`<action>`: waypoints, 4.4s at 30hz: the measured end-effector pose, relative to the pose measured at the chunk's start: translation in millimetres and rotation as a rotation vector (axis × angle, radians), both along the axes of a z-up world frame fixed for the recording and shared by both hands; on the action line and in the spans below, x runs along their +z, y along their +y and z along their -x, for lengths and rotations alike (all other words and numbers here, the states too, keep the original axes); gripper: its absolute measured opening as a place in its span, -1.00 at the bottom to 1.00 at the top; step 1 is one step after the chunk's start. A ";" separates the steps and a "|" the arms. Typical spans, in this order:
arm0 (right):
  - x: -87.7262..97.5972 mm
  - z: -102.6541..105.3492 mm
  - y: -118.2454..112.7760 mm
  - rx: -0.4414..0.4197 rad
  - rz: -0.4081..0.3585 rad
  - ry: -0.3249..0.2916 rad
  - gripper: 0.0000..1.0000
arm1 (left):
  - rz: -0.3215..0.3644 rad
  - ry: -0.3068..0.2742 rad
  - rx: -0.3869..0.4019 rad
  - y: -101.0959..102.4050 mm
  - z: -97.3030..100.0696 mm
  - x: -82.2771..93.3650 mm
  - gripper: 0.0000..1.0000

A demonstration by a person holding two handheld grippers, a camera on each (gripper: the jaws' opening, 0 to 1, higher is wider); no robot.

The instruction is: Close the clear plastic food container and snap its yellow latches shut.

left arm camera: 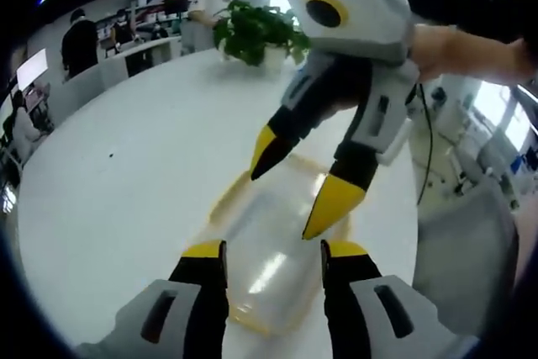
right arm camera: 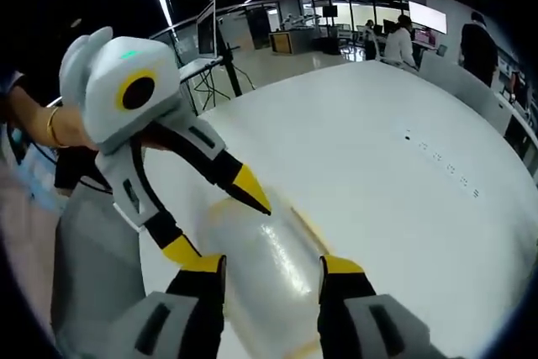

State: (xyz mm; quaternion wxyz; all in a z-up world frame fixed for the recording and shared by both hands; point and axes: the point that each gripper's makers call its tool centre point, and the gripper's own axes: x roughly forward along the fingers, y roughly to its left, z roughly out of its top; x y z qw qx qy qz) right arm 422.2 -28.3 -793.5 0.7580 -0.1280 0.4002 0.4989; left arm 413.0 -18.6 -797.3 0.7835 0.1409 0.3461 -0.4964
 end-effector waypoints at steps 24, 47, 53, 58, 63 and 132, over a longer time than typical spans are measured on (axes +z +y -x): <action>-1.4 -5.6 9.9 0.014 -0.007 -0.004 -0.17 | 0.017 -0.008 -0.041 -14.3 7.5 -0.5 -0.18; -8.4 -8.0 7.5 0.077 0.040 -0.015 -0.11 | -0.043 -0.115 -0.158 -22.4 16.9 -7.7 -0.06; -10.5 -10.1 8.0 0.114 0.073 -0.050 -0.12 | -0.093 -0.179 -0.207 -22.5 18.1 -11.9 -0.02; -9.3 -13.2 8.2 0.138 0.091 -0.081 -0.10 | -0.108 -0.207 -0.218 -21.2 15.6 -12.8 -0.05; -8.9 -20.2 5.7 0.154 0.106 -0.095 -0.09 | -0.110 -0.220 -0.221 -21.8 14.1 -13.7 -0.01; -31.3 -17.6 11.7 0.516 0.220 0.078 -0.17 | -0.069 -0.317 -0.301 -35.6 11.3 -22.4 -0.07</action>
